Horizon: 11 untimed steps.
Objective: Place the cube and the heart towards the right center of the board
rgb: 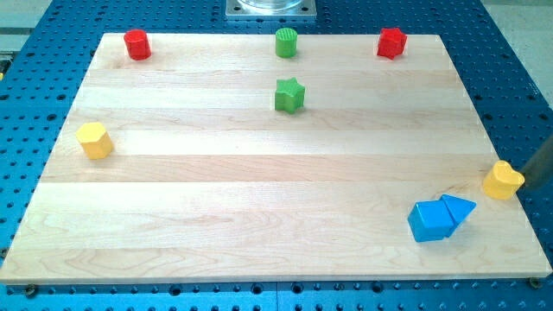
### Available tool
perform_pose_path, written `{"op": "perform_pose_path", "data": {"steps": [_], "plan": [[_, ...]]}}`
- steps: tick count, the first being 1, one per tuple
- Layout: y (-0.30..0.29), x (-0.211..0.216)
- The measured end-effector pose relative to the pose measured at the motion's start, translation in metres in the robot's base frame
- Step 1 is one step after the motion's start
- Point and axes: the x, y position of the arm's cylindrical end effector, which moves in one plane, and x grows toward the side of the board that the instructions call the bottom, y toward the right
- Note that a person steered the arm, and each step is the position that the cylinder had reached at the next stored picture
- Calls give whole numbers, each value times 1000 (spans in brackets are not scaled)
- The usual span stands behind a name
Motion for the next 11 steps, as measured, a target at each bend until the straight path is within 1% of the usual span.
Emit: {"op": "perform_pose_path", "data": {"steps": [1,2,3,4,5,6,7,8,9,10,11], "plan": [[-77,4],[-156,-13],[-233,-2],[-239,111],[-172,112],[-125,83],[-172,42],[-160,8],[-122,3],[-112,-1],[-149,-42]]}}
